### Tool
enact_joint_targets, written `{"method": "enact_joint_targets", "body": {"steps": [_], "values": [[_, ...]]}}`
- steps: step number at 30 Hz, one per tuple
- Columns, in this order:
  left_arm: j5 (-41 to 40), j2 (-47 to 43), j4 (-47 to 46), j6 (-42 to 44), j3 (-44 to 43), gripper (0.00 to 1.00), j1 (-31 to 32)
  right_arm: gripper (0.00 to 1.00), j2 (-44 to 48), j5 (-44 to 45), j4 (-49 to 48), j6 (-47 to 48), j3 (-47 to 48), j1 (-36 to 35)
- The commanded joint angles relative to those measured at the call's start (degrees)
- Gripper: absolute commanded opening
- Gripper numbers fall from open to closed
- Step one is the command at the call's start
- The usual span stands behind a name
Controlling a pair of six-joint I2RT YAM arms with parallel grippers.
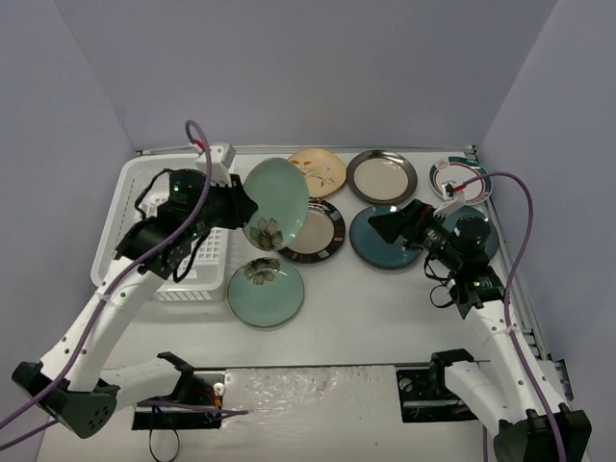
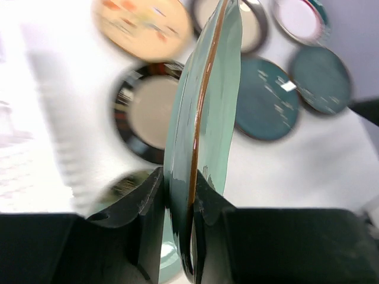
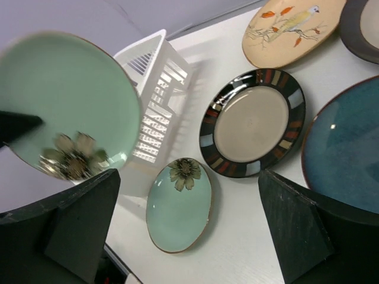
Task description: Load the plates into the dish rack
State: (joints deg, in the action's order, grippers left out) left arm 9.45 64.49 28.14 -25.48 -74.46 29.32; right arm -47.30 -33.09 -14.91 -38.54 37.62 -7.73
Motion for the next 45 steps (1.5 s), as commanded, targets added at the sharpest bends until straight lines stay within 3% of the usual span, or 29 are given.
{"method": "enact_joint_targets", "body": {"steps": [1,10,14,23,33,45], "values": [[-17.3,-3.7,1.8,16.8,-11.9,0.0,-7.5,1.0,-1.5,3.2,-0.6,5.2,0.5,-1.7],[-15.4,3.1,0.0,33.2,-18.5,0.0,-26.1,1.0,-9.7,4.4,-4.5,8.7,-0.1,-6.7],[-14.2,7.9,-5.5,35.6,-18.1,0.0,-32.1,1.0,-12.9,2.7,-6.9,9.5,0.1,-7.6],[-3.6,19.3,-16.6,40.1,-17.5,0.0,-44.8,1.0,-18.8,2.0,-7.6,15.0,2.2,-12.1],[-2.7,22.6,-21.5,44.5,-12.5,0.0,-47.2,1.0,-21.7,-0.3,-9.6,14.6,1.4,-12.5],[-2.9,24.7,-27.2,43.3,-7.1,0.0,-47.8,1.0,-22.4,-2.9,-10.3,15.0,0.7,-12.9]]}}
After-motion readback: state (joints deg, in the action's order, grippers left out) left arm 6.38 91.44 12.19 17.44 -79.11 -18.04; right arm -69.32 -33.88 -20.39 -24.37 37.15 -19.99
